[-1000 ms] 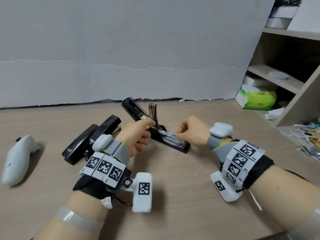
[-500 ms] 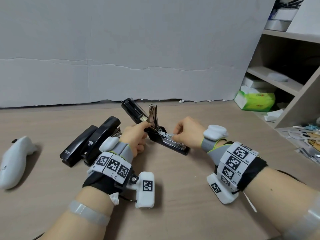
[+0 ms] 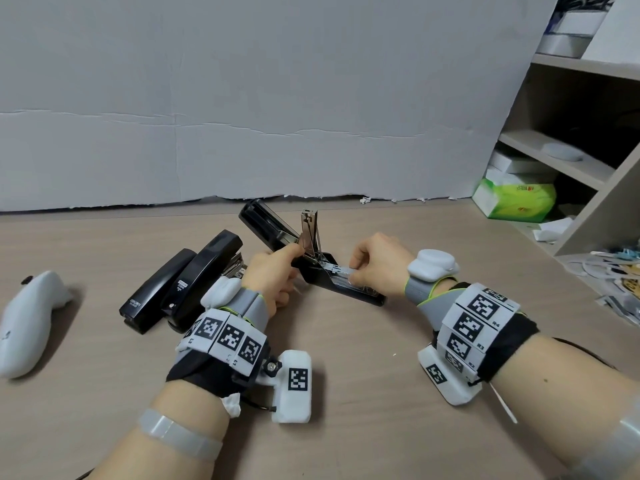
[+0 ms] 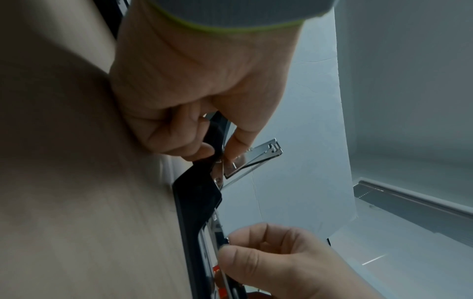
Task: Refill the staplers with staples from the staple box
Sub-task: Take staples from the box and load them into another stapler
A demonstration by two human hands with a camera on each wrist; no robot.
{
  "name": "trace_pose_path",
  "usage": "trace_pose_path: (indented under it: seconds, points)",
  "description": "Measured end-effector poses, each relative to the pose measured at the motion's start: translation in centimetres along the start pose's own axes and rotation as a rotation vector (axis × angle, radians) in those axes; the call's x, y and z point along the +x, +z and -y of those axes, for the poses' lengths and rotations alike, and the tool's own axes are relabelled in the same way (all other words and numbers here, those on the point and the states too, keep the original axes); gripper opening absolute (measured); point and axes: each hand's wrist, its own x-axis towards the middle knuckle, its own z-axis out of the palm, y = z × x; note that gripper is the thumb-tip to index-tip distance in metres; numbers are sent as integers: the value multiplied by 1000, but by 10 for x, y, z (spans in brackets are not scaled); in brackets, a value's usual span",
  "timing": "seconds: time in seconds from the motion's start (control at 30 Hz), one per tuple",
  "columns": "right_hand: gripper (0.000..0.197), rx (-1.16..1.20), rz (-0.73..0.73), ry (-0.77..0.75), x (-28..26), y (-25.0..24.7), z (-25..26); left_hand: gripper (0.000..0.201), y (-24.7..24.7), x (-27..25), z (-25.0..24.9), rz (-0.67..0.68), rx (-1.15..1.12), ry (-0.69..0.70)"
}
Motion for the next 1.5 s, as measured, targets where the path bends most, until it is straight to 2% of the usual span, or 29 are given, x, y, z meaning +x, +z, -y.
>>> trace_pose_path:
  seconds: [0.13,0.33,0.47,0.57,0.77,0.9,0.93,1.1,1.2,1.5]
  points:
    - [28,-21,38,-59,-7,-4,-4,23,0,0,0,4,-3,0]
    - [42,-155,94,-99,-18,-4,-3,26,1,0,0,0,-6,-8]
    - [44,-148,119,-76,-24,-11,-9,26,0,-3,0,0,-12,-5]
    - [45,-134,120,-49,-28,-17,-16,37,0,-4,-1,-8,-13,-1]
    - [40,-142,118,-51,-34,-22,-21,44,3,-7,0,-38,-6,17]
    - [33,-164,14,-140,-33,-19,-10,18,4,-15,-1,-7,-12,-9]
    - [32,-145,-1,-176,-33,-18,-3,17,6,-17,-2,10,-24,-24]
    - [23,-53,56,-403,-40,-3,38,27,9,-36,-10,79,-30,-86]
    - [21,-96,108,-503,-42,9,57,24,6,-43,-13,149,-82,-120]
    - [12,-169,58,-551,-36,22,62,31,2,-54,-14,269,-251,-215]
